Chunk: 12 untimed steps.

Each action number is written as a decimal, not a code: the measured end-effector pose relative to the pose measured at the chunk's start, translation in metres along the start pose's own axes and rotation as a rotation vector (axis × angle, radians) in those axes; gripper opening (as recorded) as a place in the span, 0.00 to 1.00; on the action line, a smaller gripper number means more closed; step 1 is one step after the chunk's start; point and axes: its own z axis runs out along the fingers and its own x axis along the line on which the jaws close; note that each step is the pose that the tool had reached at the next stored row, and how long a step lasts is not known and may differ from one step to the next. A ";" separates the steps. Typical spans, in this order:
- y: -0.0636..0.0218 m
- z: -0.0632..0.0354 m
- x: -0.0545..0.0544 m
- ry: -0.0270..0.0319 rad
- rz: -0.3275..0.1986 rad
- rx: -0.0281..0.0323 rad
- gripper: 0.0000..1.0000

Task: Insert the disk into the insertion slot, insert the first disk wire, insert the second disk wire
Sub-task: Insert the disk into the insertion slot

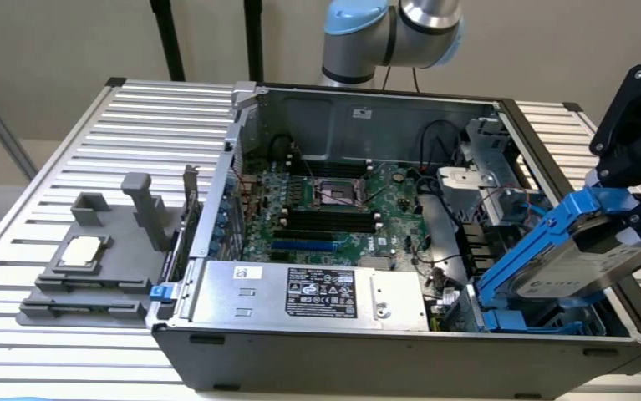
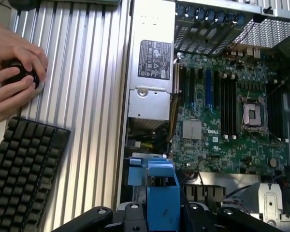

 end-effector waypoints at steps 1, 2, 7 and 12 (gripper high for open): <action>-0.0007 0.0019 -0.001 -0.0002 0.000 0.0001 0.32; -0.0011 0.0034 -0.002 0.0000 0.000 0.0001 0.32; -0.0032 0.0046 -0.002 0.0003 0.000 -0.0003 0.32; -0.0044 0.0075 -0.003 0.0000 0.000 -0.0008 0.32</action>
